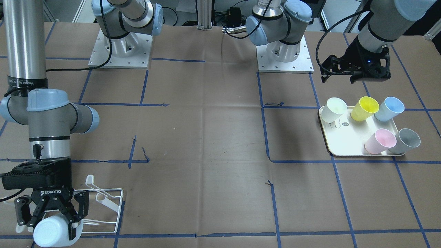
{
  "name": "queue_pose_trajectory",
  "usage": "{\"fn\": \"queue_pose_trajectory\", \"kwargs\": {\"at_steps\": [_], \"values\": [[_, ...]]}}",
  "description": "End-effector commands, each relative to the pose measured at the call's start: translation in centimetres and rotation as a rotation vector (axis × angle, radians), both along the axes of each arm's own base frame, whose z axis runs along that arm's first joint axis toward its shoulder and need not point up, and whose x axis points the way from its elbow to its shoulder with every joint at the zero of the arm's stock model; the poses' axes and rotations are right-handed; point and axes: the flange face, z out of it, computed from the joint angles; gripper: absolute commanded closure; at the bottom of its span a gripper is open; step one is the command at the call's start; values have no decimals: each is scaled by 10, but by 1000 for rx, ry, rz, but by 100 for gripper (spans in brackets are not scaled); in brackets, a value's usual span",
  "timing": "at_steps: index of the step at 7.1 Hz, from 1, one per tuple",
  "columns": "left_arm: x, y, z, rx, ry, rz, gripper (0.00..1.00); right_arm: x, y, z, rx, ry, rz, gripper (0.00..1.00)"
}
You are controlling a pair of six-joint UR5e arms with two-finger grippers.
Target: Transfer IKEA cup to right arm and place on rack
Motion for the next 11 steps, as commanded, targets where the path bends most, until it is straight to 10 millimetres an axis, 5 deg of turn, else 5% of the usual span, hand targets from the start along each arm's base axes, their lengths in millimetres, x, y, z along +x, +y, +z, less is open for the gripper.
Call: {"fn": "queue_pose_trajectory", "kwargs": {"at_steps": [1, 4, 6, 9, 11], "values": [[34, 15, -31, -29, -21, 11, 2, 5, 2, -1, 3, -4, 5, 80], [32, 13, -71, -19, -1, 15, 3, 12, 9, -15, 36, -9, 14, 78], [28, 17, -115, -61, -21, 13, 2, 12, 8, -20, 47, -9, 15, 1], [36, 6, -156, -4, 8, 12, 3, 14, 8, -11, 42, 5, 27, 0], [34, 11, -168, 27, 17, 6, 2, 25, 13, 23, -3, 5, 40, 0]]}}
